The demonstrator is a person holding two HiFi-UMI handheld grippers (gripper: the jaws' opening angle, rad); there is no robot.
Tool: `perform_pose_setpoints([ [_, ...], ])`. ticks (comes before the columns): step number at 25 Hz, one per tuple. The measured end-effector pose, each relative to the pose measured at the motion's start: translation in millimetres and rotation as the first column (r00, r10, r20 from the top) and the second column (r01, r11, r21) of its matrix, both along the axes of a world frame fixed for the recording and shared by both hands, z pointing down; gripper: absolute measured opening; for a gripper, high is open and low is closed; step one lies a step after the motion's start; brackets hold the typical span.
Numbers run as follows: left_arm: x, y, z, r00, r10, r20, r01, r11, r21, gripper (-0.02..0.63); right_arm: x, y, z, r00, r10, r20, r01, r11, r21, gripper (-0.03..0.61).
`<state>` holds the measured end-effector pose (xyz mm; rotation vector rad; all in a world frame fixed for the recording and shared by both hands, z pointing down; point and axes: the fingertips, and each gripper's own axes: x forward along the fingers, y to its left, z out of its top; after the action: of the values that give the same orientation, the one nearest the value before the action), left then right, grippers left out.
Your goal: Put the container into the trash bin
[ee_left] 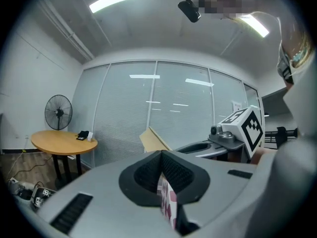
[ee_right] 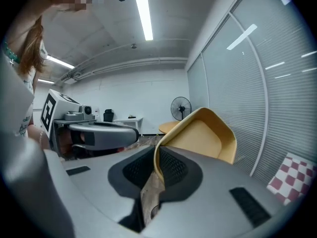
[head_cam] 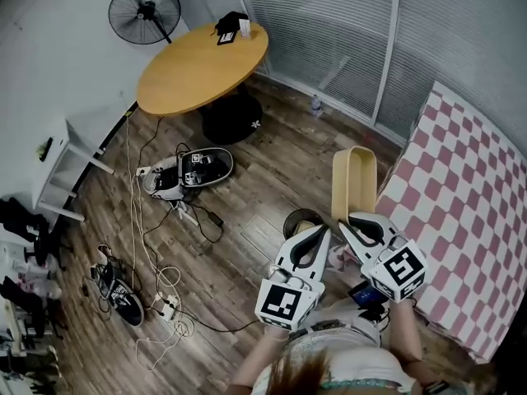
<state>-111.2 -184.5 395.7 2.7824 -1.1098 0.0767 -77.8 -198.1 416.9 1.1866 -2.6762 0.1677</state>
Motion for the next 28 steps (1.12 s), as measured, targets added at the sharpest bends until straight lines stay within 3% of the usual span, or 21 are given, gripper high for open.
perform_pose_setpoints([
  [10,-42.4,-2.1,-0.5,0.991,-0.133,-0.02,0.133,0.991,-0.008,0.006,-50.9,-7.5,3.3,0.986,-0.167,-0.022,0.167,0.986,-0.015,0.021],
  [22,-79.4,-2.8,12.0,0.977,-0.211,-0.013,0.21,0.977,-0.028,0.006,-84.9,-11.5,24.9,0.973,-0.229,-0.037,0.227,0.973,-0.048,0.021],
  [28,-101.8,-2.0,20.7,0.964,-0.266,0.001,0.266,0.963,-0.051,0.006,-99.6,-23.5,63.6,0.962,-0.27,-0.034,0.264,0.956,-0.126,0.021],
])
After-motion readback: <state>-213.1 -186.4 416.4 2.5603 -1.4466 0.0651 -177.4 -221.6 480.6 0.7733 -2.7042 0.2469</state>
